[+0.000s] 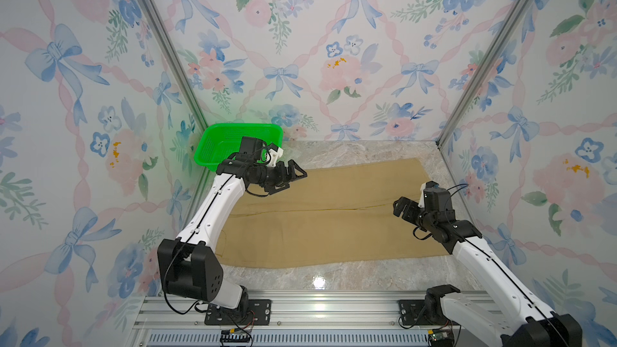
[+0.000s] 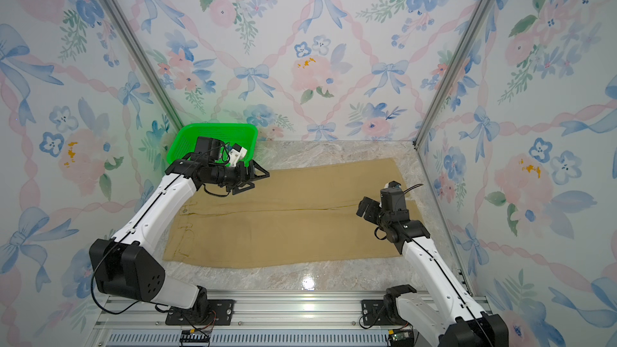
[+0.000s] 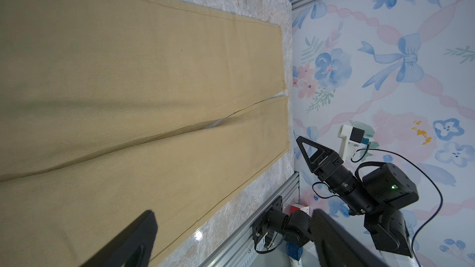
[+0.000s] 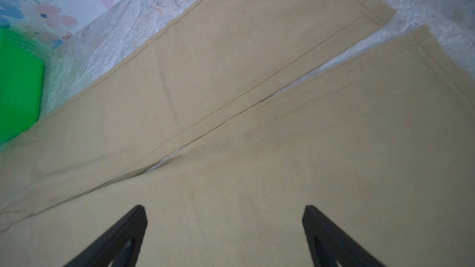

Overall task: Roll up the long pants
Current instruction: Fold the long pant at the center of the board.

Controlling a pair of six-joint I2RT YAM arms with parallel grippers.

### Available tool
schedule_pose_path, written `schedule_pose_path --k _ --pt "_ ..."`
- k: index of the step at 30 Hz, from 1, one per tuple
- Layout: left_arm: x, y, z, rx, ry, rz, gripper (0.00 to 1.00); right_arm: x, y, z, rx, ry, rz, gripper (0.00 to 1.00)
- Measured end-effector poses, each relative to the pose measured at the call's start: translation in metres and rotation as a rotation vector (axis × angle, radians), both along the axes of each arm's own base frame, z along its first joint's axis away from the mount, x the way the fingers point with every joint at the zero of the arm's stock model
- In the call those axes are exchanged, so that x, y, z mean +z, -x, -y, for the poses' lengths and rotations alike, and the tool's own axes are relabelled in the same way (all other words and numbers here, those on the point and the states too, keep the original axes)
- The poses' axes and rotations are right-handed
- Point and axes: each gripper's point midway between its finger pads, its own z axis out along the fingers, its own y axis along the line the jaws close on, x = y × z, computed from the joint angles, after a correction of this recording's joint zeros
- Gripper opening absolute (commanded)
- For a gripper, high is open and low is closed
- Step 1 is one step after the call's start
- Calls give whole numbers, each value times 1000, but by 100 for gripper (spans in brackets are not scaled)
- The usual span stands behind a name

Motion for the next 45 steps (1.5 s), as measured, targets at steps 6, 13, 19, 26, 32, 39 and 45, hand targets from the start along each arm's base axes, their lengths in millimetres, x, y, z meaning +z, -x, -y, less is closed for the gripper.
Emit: schedule_pose_path --k 6,13,19,26,32,39,45 --pt "0 0 -4 37 -22 -9 97 8 -7 -20 56 -67 21 82" --pt "-14 1 -16 109 -84 -72 49 20 -15 -39 108 -99 52 100" --pt "-16 2 -28 176 -134 -81 58 23 -20 -40 111 -83 54 100" --pt "7 21 -27 186 -61 -33 0 25 -22 -33 104 -27 44 100" --pt "9 27 -23 137 -53 -29 99 22 -19 -31 100 -13 30 100" --pt "-5 29 -34 172 -128 -63 0 16 -15 -23 74 21 -1 100" --pt "-59 17 -142 595 -265 -271 99 6 -8 -3 9 89 -50 100"
